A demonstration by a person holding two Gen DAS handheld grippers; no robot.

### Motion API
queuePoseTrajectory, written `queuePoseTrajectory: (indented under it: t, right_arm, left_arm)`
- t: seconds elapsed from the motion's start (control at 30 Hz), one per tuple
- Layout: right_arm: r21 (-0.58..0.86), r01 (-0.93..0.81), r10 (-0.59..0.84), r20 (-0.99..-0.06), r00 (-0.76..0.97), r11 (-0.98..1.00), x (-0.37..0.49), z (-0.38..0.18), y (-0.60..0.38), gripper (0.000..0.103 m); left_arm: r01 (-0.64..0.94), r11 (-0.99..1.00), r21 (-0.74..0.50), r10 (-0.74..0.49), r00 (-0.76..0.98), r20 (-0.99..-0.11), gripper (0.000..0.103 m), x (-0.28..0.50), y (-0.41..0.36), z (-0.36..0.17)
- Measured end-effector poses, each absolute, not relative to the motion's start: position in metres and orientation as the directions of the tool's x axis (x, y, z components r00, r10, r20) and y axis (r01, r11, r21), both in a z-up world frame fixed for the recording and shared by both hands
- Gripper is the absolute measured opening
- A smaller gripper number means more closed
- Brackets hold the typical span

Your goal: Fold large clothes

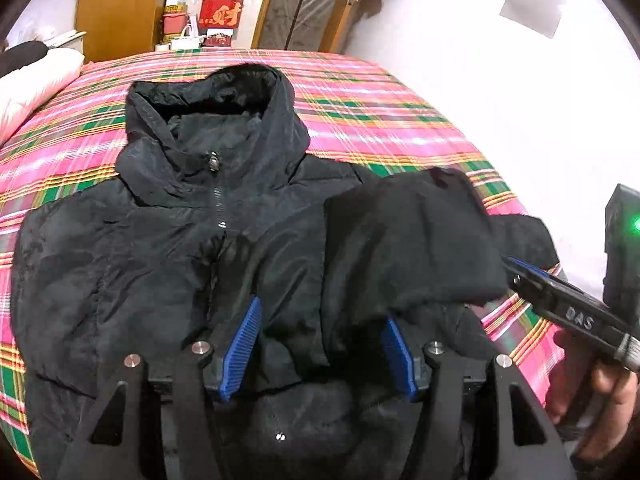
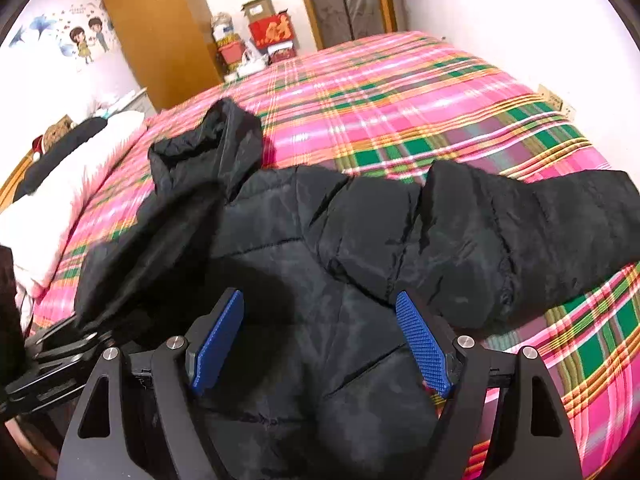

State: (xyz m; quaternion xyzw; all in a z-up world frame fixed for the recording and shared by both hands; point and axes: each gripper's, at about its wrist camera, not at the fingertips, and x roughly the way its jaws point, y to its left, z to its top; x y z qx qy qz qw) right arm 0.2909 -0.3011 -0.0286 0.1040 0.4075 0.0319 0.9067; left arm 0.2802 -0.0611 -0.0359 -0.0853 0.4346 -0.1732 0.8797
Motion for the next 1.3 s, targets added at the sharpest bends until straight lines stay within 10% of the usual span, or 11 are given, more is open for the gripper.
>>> queuePoseTrajectory:
  t: [0.27, 0.63, 0.8, 1.3]
  right_arm:
    - [0.257, 0.099, 0.08, -0.603, 0.794, 0.961, 0.275, 0.004, -0.321, 0.079]
    - [0.239, 0.005, 0.211, -0.865, 0.456, 0.971, 0.33, -0.103, -0.26, 0.079]
    - [0.109, -0.051, 0.119, -0.84, 0.53, 0.993, 0.353, -0.105, -0.238, 0.057]
    - [0.053, -0.095, 0.103, -0.744, 0.661, 0.994, 0.354, -0.06, -0.226, 0.057]
  left_arm:
    - [0.174, 0.917, -0.358, -0.374, 0.684, -0.626, 0.061, 0.249, 0.001, 0.015]
    - [-0.124, 0.932, -0.339, -0.208, 0.583, -0.785, 0.056, 0.288, 0.119, -0.084]
    - [-0.155, 0.921, -0.357, -0.23, 0.523, -0.82, 0.054, 0.308, 0.117, -0.104]
    - [-0.112, 0.969, -0.22, -0.098, 0.643, -0.759, 0.054, 0.315, 0.114, -0.068]
